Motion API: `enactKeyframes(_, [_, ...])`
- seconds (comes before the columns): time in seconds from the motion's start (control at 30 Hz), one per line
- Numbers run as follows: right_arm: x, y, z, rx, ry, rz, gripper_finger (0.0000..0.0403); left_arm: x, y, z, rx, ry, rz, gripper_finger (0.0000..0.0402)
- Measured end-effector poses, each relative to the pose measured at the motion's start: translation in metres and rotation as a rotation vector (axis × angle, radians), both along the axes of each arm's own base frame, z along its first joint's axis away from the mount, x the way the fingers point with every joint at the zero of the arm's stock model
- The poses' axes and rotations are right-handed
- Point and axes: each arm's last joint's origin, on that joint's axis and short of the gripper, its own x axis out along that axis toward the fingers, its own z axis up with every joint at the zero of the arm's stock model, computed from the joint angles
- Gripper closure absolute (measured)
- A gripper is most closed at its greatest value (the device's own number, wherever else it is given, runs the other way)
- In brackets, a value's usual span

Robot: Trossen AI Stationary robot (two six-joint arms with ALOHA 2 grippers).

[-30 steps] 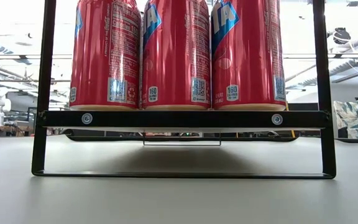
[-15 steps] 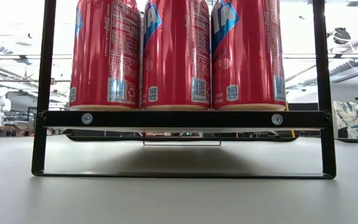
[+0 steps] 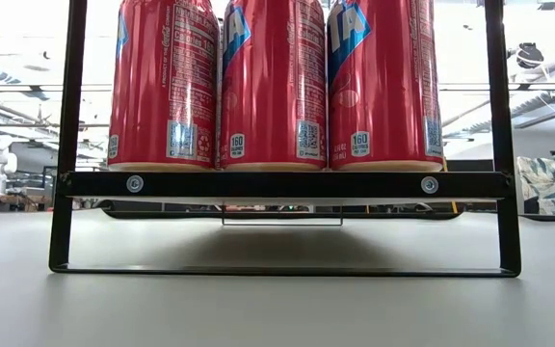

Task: Sort soda cans
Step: Put the white blue soda can on the shelf and align it with the other white blue soda cans

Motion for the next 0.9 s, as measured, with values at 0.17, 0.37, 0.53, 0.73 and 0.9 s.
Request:
enactKeyframes(0.17, [-0.002,0.001,0.001,-0.031,-0.004,0.005,0.0191,0.0,-0.003,0.0,-0.006,0.001,0.033,0.0123])
enactKeyframes(0.37, [-0.01,-0.002,0.001,-0.06,0.007,-0.015,0.0191,0.0,-0.003,-0.002,-0.028,0.014,0.06,0.0044])
enactKeyframes(0.53, [-0.018,-0.005,0.001,-0.087,0.026,-0.035,0.0191,-0.001,-0.002,-0.001,-0.045,0.009,0.073,0.0009])
enactKeyframes(0.73, [-0.019,-0.008,-0.009,-0.136,0.126,-0.051,0.0192,-0.013,-0.001,0.007,-0.13,-0.009,0.114,0.0006])
enactKeyframes(0.9, [-0.017,-0.011,-0.019,-0.191,0.233,-0.051,0.0192,-0.032,-0.001,0.013,-0.209,0.018,0.164,0.0006])
